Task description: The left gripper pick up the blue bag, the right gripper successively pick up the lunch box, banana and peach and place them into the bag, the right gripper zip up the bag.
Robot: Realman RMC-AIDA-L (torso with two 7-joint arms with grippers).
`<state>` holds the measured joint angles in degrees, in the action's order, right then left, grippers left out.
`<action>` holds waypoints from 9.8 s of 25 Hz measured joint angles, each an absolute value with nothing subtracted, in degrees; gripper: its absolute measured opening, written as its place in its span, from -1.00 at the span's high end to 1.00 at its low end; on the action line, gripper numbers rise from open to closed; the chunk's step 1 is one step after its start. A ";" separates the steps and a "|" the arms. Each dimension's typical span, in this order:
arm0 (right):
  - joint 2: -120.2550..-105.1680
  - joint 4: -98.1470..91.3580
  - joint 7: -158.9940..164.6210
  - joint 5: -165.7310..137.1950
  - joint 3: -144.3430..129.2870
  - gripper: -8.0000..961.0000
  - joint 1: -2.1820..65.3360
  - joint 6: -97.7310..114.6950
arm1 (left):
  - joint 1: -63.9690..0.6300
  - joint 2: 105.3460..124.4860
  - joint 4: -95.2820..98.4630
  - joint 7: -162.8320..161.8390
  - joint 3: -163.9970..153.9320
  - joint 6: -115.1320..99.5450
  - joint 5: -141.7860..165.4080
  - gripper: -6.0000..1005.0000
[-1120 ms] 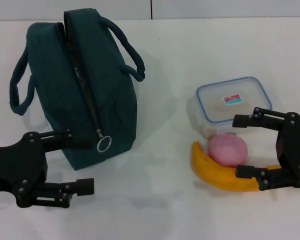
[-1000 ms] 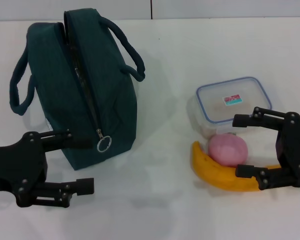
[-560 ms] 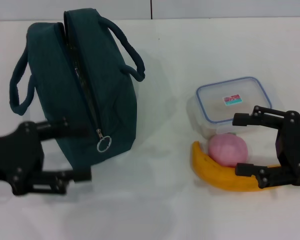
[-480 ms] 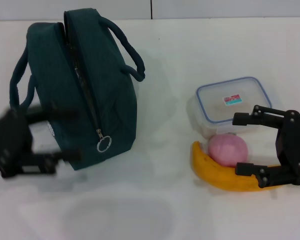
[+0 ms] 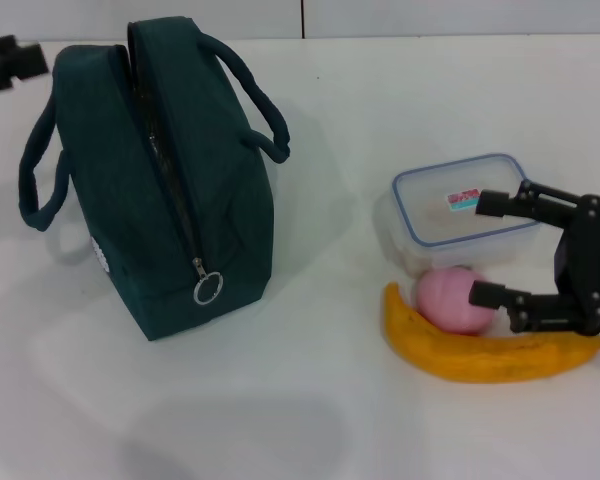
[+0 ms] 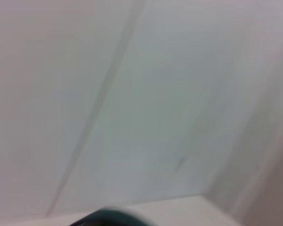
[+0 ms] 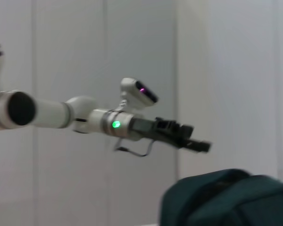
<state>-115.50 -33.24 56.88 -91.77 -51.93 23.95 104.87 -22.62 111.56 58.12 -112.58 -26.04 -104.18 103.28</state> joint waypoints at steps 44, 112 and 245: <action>-115.22 -31.90 53.79 -88.41 -51.06 -0.81 23.21 101.70 | -26.88 117.49 73.25 -141.85 -40.39 -95.51 128.59 -0.56; -115.22 -12.82 96.75 -89.82 -40.23 -0.74 29.12 73.07 | -30.01 118.83 65.79 -151.26 -45.50 -100.49 118.47 0.93; -116.18 -3.46 115.46 -58.84 -41.20 0.81 37.10 109.38 | -33.45 118.03 63.52 -148.63 -49.10 -102.92 117.67 0.93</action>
<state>-116.18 -3.46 115.46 -58.84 -41.20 37.10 109.38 -33.45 118.03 63.52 -148.63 -49.10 -102.92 117.67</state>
